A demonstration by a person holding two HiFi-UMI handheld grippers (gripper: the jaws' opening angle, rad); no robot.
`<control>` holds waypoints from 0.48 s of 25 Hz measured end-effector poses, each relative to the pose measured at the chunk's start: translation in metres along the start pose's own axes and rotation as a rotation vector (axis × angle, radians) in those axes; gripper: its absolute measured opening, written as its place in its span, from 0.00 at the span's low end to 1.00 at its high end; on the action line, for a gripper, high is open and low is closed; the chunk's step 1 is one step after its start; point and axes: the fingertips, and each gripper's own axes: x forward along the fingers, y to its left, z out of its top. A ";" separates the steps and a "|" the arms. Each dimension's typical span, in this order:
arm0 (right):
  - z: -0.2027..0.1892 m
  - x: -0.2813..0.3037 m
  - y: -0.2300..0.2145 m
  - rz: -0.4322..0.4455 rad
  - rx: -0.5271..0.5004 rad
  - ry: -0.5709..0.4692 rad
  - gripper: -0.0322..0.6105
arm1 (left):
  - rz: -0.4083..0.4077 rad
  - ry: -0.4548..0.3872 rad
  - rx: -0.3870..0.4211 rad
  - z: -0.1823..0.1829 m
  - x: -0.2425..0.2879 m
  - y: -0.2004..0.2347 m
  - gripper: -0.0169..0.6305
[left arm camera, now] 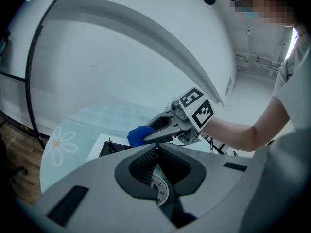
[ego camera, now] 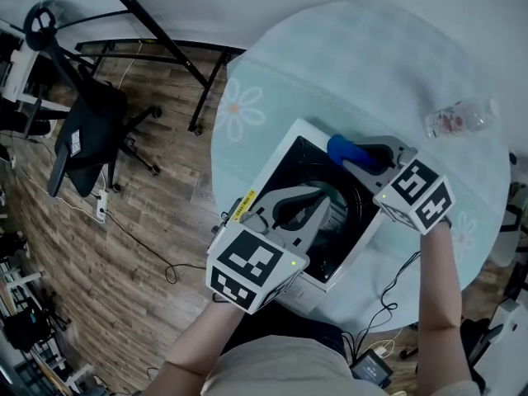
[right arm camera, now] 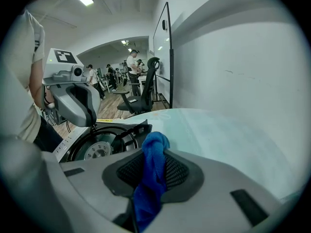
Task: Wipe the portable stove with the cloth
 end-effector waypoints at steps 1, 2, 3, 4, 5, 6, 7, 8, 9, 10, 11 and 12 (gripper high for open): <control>-0.002 -0.002 0.000 0.000 0.007 -0.003 0.20 | -0.008 0.008 0.004 -0.002 0.001 -0.002 0.07; -0.004 -0.004 0.000 0.001 0.013 -0.005 0.20 | -0.015 0.017 0.006 -0.003 0.002 -0.004 0.07; -0.006 -0.005 0.000 0.001 0.016 -0.006 0.20 | -0.021 0.026 0.008 -0.005 0.003 -0.005 0.07; -0.007 -0.006 0.000 0.001 0.018 -0.005 0.20 | -0.026 0.034 0.009 -0.007 0.003 -0.007 0.07; -0.009 -0.008 0.000 0.000 0.020 -0.004 0.20 | -0.031 0.039 0.010 -0.009 0.003 -0.008 0.07; -0.010 -0.009 0.000 -0.001 0.021 -0.003 0.20 | -0.037 0.042 0.011 -0.010 0.003 -0.009 0.07; -0.012 -0.011 0.001 -0.004 0.023 -0.002 0.20 | -0.043 0.044 0.013 -0.010 0.003 -0.011 0.07; -0.014 -0.013 0.002 -0.007 0.024 -0.001 0.20 | -0.050 0.047 0.015 -0.011 0.003 -0.014 0.07; -0.016 -0.015 0.002 -0.010 0.027 -0.001 0.20 | -0.056 0.050 0.018 -0.012 0.003 -0.018 0.07; -0.018 -0.018 0.003 -0.013 0.030 -0.003 0.20 | -0.062 0.053 0.021 -0.013 0.004 -0.021 0.07; -0.020 -0.020 0.003 -0.014 0.035 -0.006 0.20 | -0.066 0.055 0.023 -0.014 0.005 -0.024 0.07; -0.023 -0.022 0.004 -0.015 0.038 -0.008 0.20 | -0.069 0.057 0.024 -0.016 0.006 -0.026 0.07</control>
